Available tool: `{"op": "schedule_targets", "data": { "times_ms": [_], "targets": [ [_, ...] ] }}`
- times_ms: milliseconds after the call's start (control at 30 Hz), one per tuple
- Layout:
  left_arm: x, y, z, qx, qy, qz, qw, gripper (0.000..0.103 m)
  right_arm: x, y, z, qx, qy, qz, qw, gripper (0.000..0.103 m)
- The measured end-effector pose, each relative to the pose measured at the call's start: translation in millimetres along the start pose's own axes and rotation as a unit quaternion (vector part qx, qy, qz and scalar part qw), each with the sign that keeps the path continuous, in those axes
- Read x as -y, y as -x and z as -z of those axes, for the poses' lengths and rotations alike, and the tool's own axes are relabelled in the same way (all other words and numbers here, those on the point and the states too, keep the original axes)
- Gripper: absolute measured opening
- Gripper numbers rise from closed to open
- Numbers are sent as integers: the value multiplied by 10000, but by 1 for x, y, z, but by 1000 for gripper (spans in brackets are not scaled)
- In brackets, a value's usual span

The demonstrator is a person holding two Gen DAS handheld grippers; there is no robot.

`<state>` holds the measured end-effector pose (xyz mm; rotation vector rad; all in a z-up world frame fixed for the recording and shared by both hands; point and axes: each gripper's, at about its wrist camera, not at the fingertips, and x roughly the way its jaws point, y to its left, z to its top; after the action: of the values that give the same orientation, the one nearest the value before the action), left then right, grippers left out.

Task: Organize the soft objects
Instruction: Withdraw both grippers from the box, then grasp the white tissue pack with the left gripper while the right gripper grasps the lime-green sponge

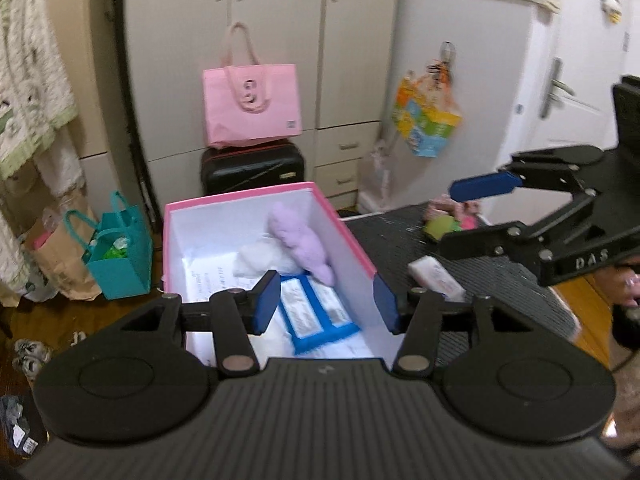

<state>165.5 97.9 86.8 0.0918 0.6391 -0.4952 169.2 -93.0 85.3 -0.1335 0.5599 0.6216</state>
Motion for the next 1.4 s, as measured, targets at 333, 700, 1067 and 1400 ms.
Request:
{"op": "schedule_targets", "data": {
  "times_ms": [333,700,1067,1400],
  "targets": [
    [63,39,16,139,-724,153,9972,57,-14,64,25,197,246,21,9995,71],
    [122,33,41,-117,-1265,426,9910,62,-4,107,67,304,121,349,9989,71],
    [164,-11,54,-469,-1544,896,9828,62,20,112,113,119,-251,389,9989,71],
    [174,-58,44,-609,-1448,907,9834,62,57,98,138,-71,-578,720,9957,71]
  ]
}}
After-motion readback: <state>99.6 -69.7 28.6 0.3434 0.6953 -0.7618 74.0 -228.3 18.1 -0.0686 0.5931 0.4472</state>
